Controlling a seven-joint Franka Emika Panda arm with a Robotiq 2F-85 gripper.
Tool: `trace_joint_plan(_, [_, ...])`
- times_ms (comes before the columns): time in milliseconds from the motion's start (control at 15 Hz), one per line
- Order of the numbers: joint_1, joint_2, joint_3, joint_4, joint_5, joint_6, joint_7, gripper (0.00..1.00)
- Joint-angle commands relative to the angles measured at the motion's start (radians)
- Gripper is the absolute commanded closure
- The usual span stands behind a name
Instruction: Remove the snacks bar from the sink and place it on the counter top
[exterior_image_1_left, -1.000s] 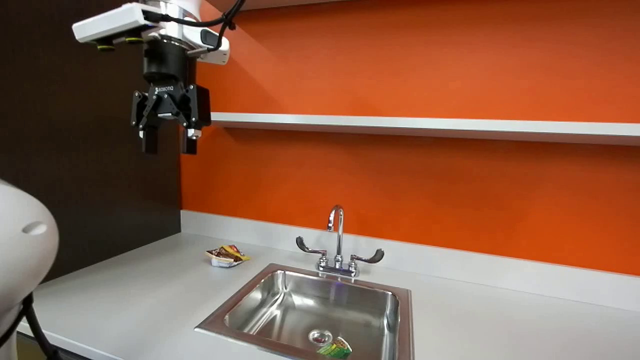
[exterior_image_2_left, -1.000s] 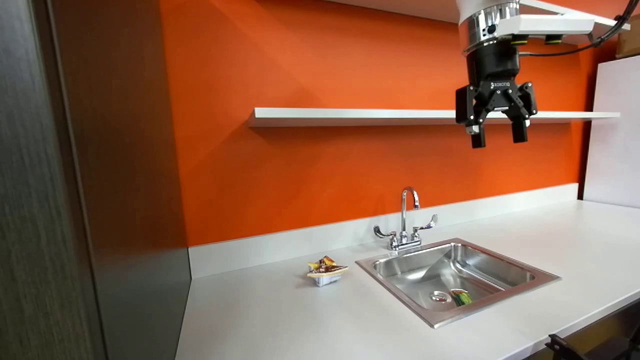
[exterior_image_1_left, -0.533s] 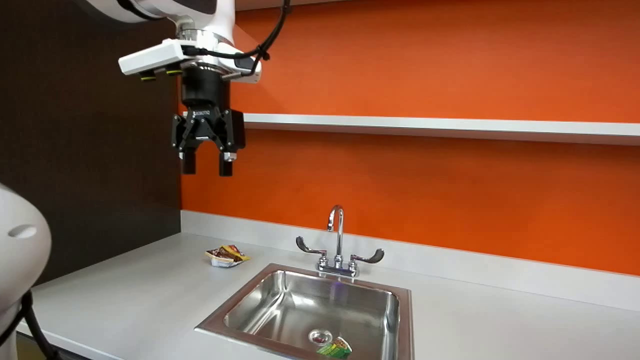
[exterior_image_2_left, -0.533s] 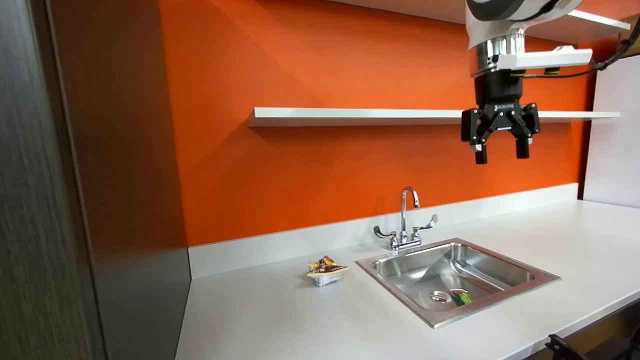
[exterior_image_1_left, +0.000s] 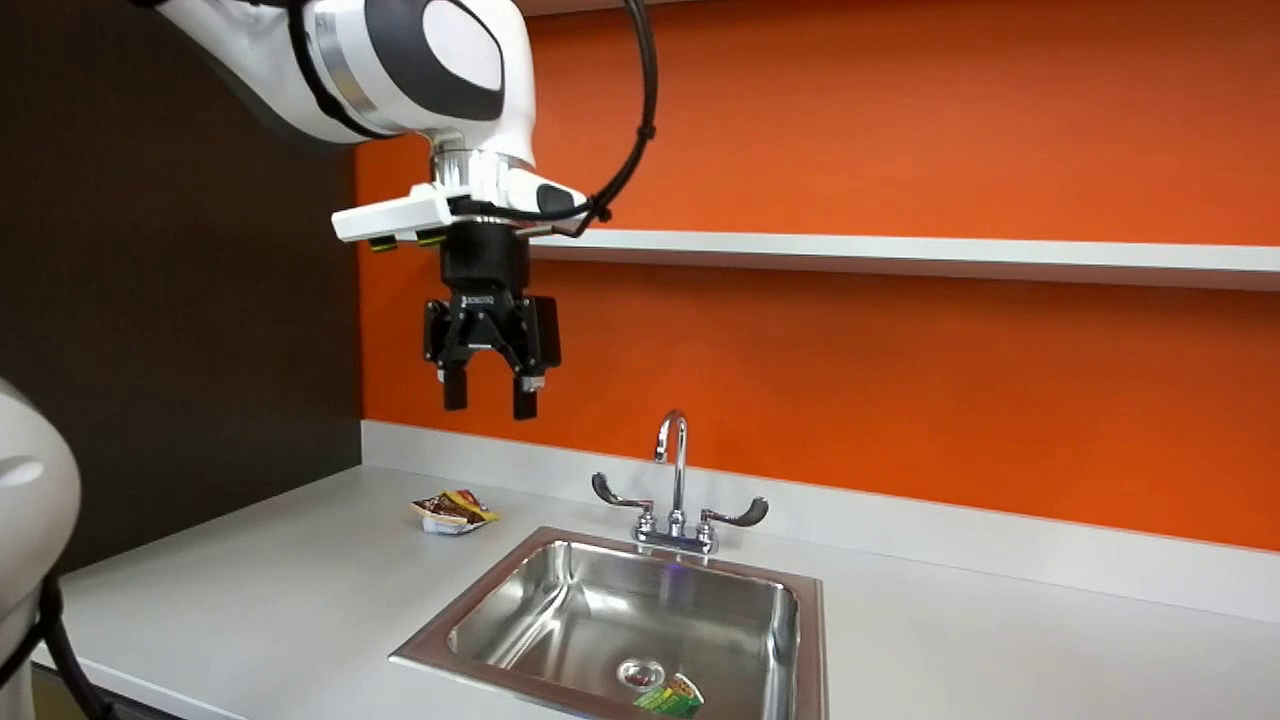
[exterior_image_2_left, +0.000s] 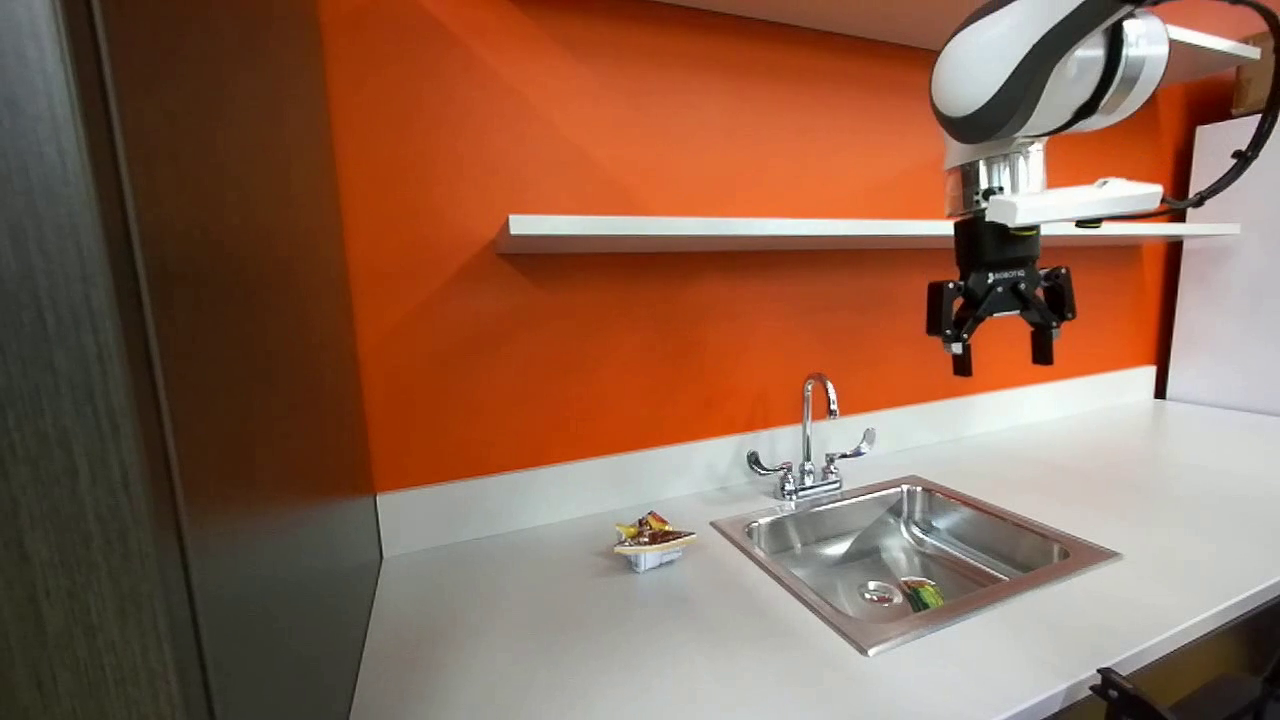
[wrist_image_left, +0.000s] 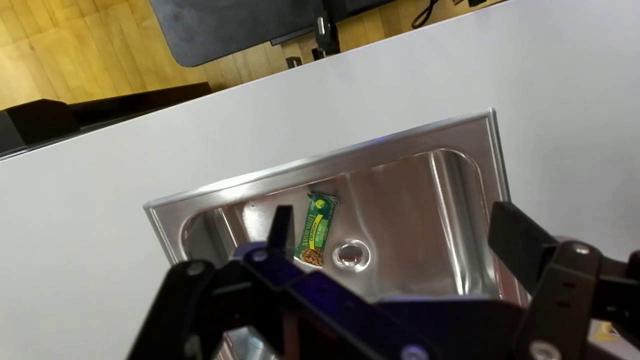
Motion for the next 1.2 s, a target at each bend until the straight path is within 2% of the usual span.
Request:
trace_joint_plan(0, [-0.045, 0.092, -0.013, -0.020, -0.029, 0.120, 0.004, 0.00])
trace_joint_plan(667, [-0.113, 0.434, -0.057, 0.014, -0.030, 0.470, 0.020, 0.00])
trace_joint_plan(1133, [-0.108, 0.663, -0.089, 0.136, -0.016, 0.577, 0.036, 0.00])
